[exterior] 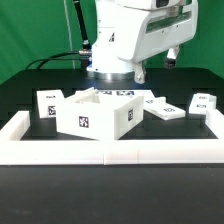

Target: Assemble cabinet

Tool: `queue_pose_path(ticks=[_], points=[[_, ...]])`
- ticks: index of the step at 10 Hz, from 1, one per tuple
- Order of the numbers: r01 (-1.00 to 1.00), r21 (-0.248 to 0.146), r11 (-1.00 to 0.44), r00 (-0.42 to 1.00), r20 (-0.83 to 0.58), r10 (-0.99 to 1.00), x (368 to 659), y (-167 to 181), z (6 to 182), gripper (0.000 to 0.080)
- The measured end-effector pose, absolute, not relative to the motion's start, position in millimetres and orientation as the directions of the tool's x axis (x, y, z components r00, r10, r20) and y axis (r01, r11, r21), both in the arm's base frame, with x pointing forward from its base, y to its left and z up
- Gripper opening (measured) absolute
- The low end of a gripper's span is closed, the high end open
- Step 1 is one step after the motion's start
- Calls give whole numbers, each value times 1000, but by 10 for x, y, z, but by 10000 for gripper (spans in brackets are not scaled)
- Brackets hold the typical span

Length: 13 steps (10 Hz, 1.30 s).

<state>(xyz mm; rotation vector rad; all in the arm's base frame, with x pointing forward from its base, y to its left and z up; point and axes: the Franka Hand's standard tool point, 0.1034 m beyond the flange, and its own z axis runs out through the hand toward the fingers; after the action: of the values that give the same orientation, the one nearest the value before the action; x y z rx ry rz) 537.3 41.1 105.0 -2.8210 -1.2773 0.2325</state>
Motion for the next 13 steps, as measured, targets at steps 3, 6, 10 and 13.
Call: queue_pose_path(ticks=[3, 6, 10, 13], points=[[739, -102, -666, 653, -131, 745, 5363, 409, 1044, 798], [739, -103, -666, 653, -132, 746, 5360, 409, 1042, 798], [891, 19, -454, 454, 7, 891, 5056, 137, 928, 798], [897, 33, -441, 441, 17, 897, 4925, 75, 847, 798]])
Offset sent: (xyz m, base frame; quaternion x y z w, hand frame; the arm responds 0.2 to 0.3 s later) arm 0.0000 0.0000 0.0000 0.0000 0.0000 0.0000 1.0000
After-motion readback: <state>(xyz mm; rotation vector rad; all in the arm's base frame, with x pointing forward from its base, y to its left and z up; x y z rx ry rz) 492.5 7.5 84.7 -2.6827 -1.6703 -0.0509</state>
